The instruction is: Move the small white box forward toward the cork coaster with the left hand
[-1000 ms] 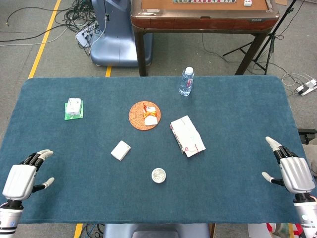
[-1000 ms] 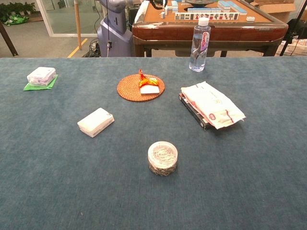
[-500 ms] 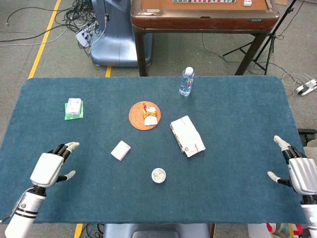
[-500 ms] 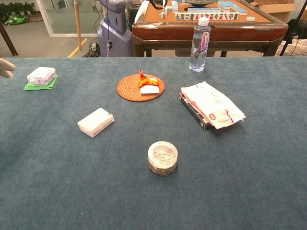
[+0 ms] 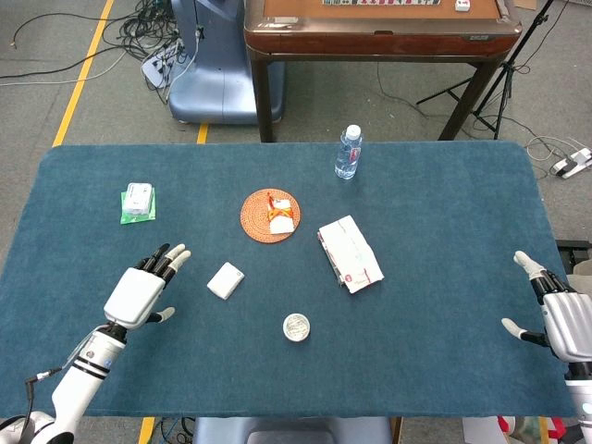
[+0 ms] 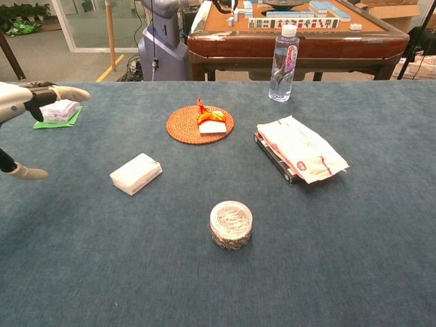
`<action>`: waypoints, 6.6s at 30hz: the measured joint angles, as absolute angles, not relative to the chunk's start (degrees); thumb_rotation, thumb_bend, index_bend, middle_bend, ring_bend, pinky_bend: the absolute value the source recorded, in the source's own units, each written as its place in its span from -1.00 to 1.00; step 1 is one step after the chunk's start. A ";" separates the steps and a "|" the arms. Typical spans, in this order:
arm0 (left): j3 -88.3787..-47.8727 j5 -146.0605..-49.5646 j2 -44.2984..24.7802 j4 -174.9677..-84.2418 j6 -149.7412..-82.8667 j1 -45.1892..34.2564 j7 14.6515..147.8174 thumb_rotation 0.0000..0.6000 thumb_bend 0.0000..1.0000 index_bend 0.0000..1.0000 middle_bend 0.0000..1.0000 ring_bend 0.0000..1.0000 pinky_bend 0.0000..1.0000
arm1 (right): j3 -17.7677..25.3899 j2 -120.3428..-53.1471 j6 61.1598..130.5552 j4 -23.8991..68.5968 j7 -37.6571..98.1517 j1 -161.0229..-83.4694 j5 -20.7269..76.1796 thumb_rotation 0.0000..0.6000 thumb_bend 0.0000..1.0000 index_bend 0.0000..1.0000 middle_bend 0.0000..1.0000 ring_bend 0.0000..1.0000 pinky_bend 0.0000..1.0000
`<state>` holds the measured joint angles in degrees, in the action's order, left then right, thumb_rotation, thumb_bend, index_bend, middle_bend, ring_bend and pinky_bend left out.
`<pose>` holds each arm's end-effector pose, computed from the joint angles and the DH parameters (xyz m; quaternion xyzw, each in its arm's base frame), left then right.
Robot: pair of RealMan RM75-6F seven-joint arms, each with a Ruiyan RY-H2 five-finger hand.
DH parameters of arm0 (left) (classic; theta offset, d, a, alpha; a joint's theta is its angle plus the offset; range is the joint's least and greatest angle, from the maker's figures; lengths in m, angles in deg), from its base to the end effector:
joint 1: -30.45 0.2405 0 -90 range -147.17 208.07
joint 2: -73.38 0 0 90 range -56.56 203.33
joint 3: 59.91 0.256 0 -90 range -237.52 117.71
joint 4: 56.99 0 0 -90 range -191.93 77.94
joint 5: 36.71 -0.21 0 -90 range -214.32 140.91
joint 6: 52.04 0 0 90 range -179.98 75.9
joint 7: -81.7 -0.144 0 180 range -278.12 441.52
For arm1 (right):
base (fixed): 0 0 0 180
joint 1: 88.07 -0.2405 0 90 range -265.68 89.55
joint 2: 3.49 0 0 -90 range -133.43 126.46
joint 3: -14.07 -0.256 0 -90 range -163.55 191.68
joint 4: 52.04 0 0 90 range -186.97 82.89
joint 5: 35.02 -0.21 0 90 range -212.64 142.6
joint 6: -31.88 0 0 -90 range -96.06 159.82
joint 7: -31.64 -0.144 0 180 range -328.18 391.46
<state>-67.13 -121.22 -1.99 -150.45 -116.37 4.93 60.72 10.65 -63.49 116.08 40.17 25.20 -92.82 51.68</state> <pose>-0.2080 0.2793 0.0581 -0.7542 -0.2813 -0.3620 0.4701 -0.3152 -0.1829 0.1814 0.5894 -0.3978 0.4020 0.5769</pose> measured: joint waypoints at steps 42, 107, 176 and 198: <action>-69.67 -111.64 -16.16 -134.43 -107.16 -7.65 62.14 1.00 -1.00 -1.00 -1.00 -1.00 -0.52 | 10.12 -63.27 113.31 38.83 22.57 -93.90 49.83 1.00 -1.00 -0.93 -0.61 -0.55 -0.07; -71.44 -102.69 -21.67 -126.23 -104.34 -16.62 57.72 1.00 -1.00 -1.00 -1.00 -1.00 -0.52 | 9.63 -62.29 113.33 37.19 17.30 -93.43 49.01 1.00 -1.00 -0.93 -0.61 -0.55 -0.07; -64.98 -105.05 -20.66 -141.54 -112.23 -13.03 47.06 1.00 -1.00 -1.00 -1.00 -1.00 -0.52 | 9.86 -61.70 114.74 37.05 15.47 -92.81 50.29 1.00 -1.00 -0.93 -0.61 -0.55 -0.07; -69.27 -103.07 -24.60 -138.42 -108.21 -18.22 44.27 1.00 -1.00 -1.00 -1.00 -1.00 -0.52 | 9.57 -61.41 115.21 36.40 13.78 -92.43 49.94 1.00 -1.00 -0.93 -0.60 -0.55 -0.07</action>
